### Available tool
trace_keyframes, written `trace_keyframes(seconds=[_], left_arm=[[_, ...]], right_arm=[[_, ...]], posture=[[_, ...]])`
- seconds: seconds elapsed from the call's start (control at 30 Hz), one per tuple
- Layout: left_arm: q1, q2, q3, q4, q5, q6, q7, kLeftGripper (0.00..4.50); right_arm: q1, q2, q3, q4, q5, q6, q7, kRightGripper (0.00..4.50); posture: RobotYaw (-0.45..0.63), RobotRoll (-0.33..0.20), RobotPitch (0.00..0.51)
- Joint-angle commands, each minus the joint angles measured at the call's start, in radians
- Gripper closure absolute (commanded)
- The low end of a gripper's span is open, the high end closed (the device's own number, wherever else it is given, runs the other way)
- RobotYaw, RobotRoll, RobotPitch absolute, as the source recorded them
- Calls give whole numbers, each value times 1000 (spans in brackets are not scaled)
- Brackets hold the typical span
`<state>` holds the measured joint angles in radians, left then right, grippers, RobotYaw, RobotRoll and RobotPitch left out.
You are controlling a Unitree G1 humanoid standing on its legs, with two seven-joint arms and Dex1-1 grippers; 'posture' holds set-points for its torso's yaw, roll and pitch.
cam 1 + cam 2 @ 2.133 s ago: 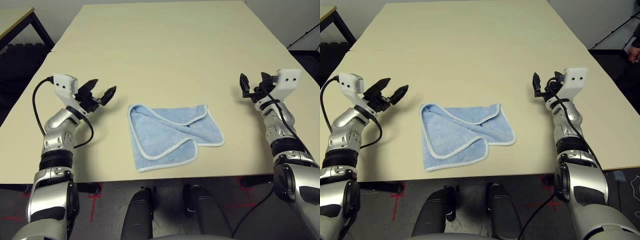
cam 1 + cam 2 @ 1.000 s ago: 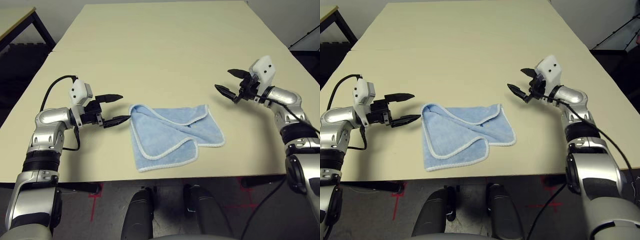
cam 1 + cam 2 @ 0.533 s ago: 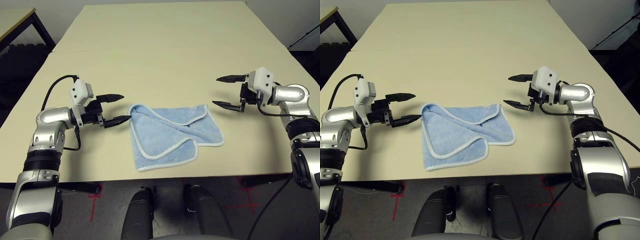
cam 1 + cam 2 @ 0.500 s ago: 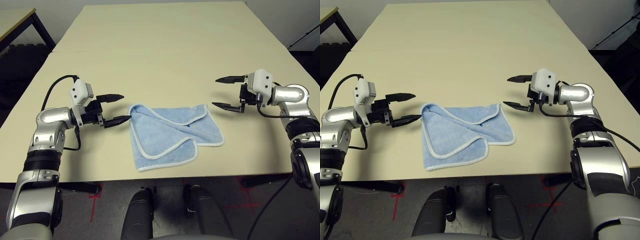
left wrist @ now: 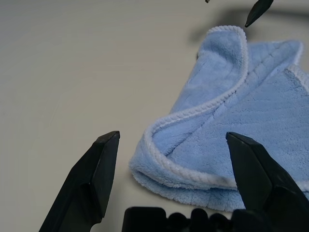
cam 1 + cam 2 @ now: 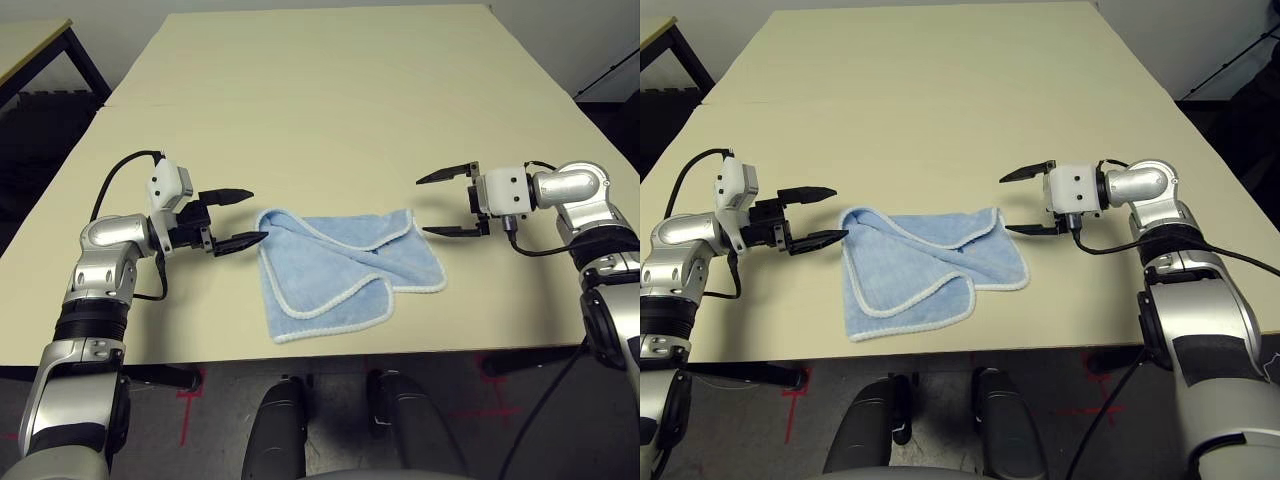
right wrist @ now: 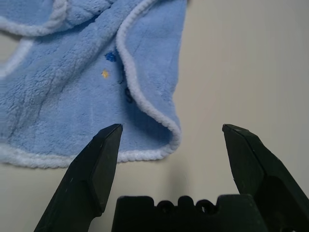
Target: Fold the towel and set it aside.
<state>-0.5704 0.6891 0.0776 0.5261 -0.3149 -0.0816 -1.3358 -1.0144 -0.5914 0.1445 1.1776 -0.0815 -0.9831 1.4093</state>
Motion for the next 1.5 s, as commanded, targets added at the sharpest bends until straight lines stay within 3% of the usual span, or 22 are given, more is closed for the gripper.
trace_keyframes(seconds=[0.03, 0.67, 0.87, 1.07, 1.1, 1.27, 1.5], left_arm=[[13, -2, -10, -15, 6, 7, 1, 37], [13, -1, -11, -22, 5, 12, 9, 37], [15, -2, -11, -25, 5, 15, 13, 0], [19, -2, -9, -22, 6, 16, 16, 0], [19, -2, -9, -21, 6, 17, 17, 0], [15, -1, -7, -13, 7, 18, 17, 0], [18, -6, -5, -21, 5, 30, 33, 0]], right_arm=[[-17, -6, 25, 23, -28, -44, -3, 0], [-48, 34, 104, 47, -149, -135, -207, 0], [-53, 50, 110, 50, -132, -148, -186, 2002], [-49, 71, 104, 40, -58, -173, -84, 4293], [-47, 75, 101, 38, -38, -172, -55, 4477], [-57, 73, 83, 42, 5, -151, -16, 4477], [-96, 57, 17, 61, -20, -32, -262, 4477]], posture=[[24, 0, 169], [25, 0, 168], [31, 0, 170], [33, 0, 168], [33, 0, 168], [31, 0, 166], [30, 0, 167]])
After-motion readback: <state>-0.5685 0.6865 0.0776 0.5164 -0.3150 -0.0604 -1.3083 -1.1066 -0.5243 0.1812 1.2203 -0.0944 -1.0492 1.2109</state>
